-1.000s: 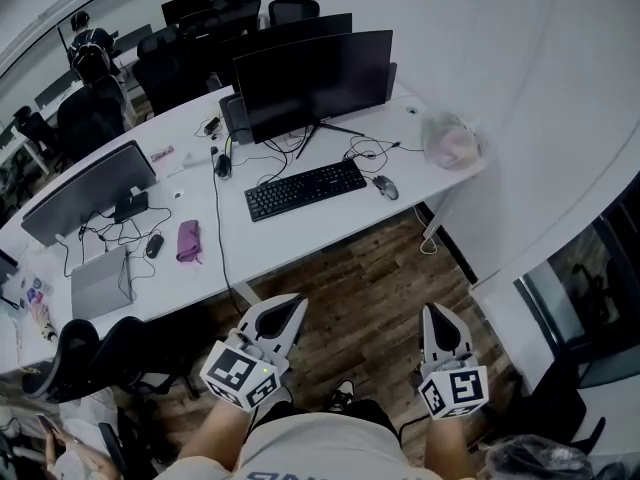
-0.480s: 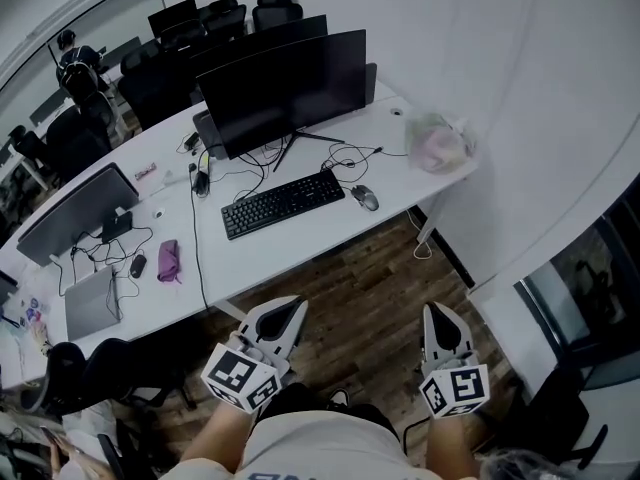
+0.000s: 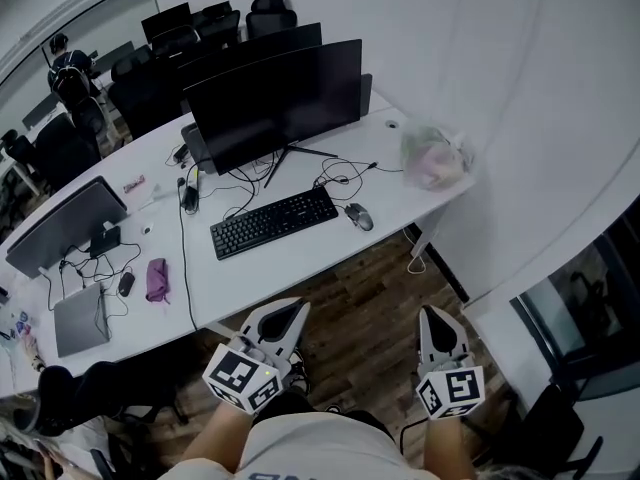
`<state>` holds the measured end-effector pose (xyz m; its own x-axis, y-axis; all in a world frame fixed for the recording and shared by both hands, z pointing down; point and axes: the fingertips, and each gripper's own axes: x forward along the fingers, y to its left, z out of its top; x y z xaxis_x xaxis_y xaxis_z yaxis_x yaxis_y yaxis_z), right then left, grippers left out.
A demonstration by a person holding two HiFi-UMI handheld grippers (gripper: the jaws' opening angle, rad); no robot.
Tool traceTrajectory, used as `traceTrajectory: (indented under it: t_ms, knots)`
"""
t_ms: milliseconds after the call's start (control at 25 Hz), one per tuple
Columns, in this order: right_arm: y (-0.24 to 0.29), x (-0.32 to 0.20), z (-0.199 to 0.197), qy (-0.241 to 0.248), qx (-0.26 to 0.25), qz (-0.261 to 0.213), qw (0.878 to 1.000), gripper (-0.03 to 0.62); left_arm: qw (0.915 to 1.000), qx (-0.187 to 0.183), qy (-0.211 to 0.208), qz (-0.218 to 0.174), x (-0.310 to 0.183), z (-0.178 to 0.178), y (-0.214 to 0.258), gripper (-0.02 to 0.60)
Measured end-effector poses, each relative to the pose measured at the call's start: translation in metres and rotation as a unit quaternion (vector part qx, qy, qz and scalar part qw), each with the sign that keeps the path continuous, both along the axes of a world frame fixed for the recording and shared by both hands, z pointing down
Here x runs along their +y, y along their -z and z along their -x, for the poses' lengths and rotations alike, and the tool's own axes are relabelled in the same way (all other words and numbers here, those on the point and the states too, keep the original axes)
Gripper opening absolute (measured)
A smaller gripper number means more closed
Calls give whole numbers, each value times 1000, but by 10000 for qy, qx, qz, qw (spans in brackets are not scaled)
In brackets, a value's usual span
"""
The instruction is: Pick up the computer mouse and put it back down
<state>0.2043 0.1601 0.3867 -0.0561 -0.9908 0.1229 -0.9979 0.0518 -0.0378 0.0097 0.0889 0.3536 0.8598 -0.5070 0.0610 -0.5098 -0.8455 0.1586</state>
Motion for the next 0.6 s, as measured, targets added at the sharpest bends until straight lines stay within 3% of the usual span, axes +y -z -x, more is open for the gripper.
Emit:
traceTrajectory:
  t_ms: [600]
  knots:
    - [3,-152,33,175,220,111,9995,20,9999,99,63,50,-146,32,-2,5]
